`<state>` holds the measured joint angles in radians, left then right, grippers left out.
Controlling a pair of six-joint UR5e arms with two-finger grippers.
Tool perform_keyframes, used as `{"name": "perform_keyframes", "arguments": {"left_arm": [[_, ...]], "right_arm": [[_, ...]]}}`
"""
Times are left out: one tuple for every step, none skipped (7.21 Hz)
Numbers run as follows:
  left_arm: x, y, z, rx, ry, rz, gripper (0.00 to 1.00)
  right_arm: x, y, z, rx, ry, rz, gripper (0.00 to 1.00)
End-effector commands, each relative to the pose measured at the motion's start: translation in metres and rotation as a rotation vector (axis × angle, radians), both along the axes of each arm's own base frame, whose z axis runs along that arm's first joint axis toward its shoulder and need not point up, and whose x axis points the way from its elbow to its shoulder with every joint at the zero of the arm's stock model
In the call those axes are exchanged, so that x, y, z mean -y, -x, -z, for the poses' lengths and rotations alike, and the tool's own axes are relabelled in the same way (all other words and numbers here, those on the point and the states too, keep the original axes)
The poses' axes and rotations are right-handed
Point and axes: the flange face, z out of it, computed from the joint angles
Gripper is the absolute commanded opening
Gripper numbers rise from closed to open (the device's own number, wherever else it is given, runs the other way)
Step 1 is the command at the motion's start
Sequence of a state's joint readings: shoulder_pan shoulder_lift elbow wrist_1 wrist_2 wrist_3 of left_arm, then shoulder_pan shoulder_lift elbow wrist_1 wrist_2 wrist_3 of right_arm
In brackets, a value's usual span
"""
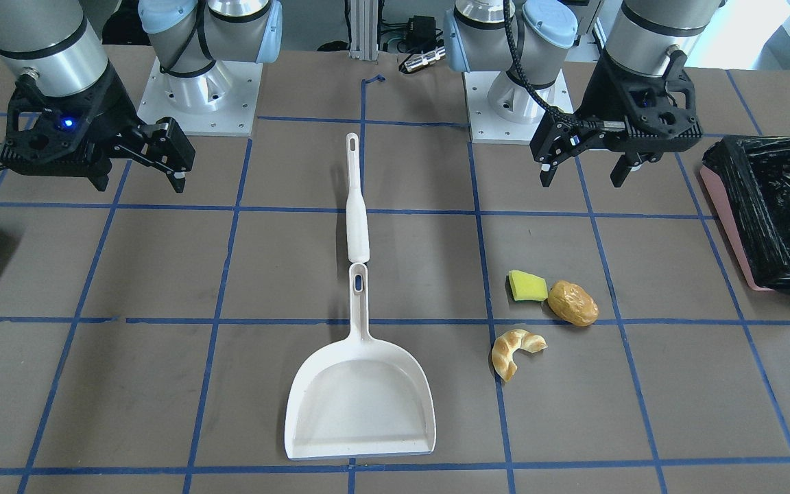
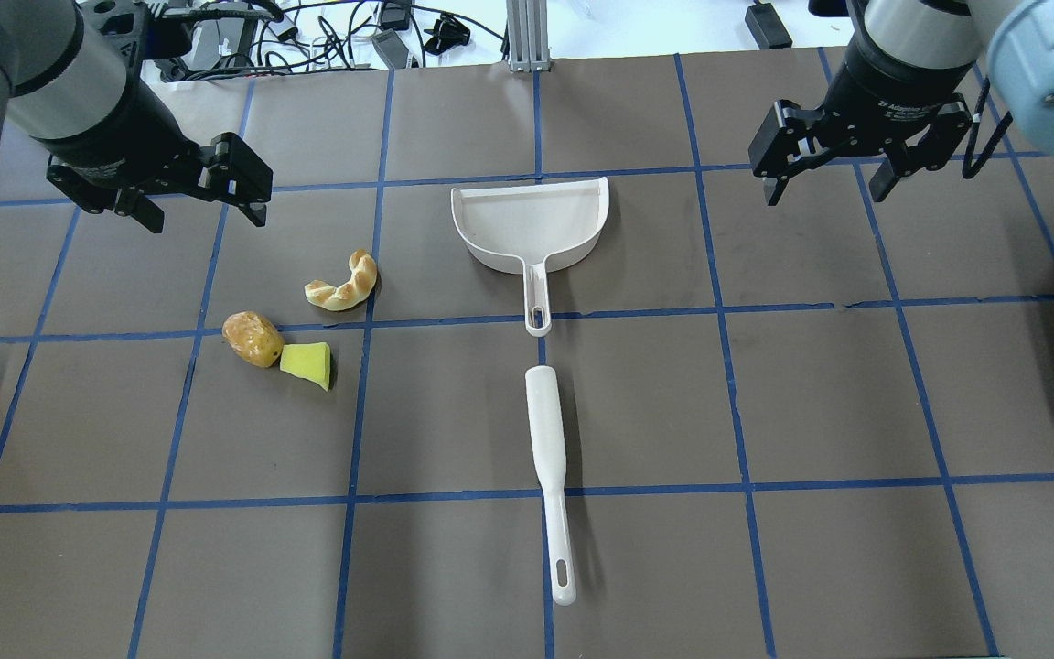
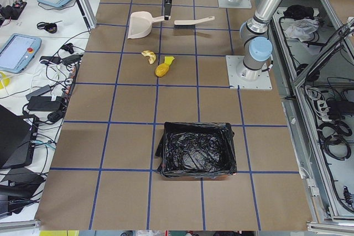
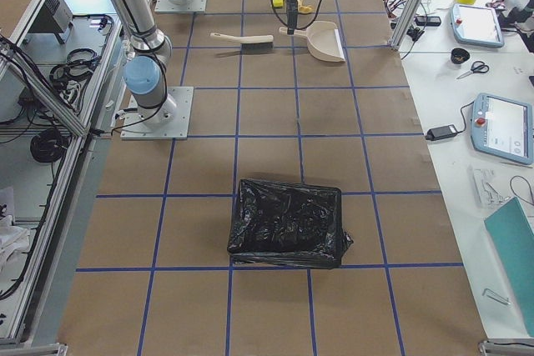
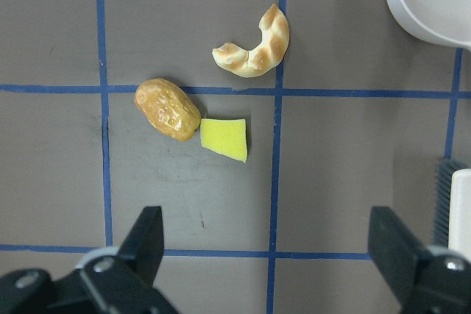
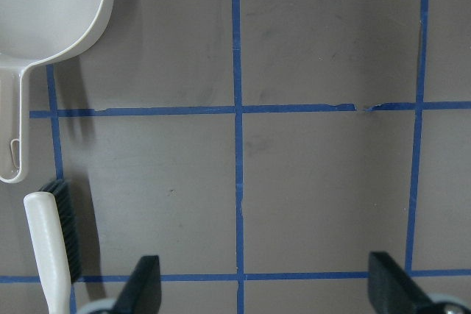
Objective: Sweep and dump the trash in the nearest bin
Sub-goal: 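Reach the left gripper to the white dustpan handle and grasp it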
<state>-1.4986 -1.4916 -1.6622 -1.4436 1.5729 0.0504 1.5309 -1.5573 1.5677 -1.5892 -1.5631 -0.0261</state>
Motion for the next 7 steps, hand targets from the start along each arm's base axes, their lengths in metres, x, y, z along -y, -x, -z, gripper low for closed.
{"name": "perform_keyframes", "arguments": {"left_arm": [[-0.002,0.000,0.001,-0.002,-0.015,0.000,1.00],[-0.001,0.001,0.003,-0.005,-0.021,0.001,1.00],[0.000,-0.001,0.004,0.000,-0.024,0.002,1.00],[0.005,-0.002,0.006,-0.010,-0.027,0.009,1.00],[0.015,-0.001,0.014,-0.012,-0.025,0.006,1.00],[0.021,0.019,0.022,-0.014,-0.015,0.032,1.00],[0.030,0.060,0.037,-0.027,0.018,0.020,1.00]], "right_arm": [[0.000,0.000,0.000,-0.001,-0.002,0.000,1.00],[0.000,0.000,0.000,0.000,0.001,0.000,1.00],[-0.001,-0.001,0.000,0.006,-0.002,0.006,1.00],[-0.002,-0.001,0.000,0.006,-0.009,-0.003,1.00],[-0.003,-0.001,0.001,-0.001,-0.017,-0.006,1.00],[-0.003,-0.002,0.000,0.001,-0.016,-0.011,1.00],[-0.003,-0.001,0.001,-0.007,-0.019,-0.015,1.00]]}}
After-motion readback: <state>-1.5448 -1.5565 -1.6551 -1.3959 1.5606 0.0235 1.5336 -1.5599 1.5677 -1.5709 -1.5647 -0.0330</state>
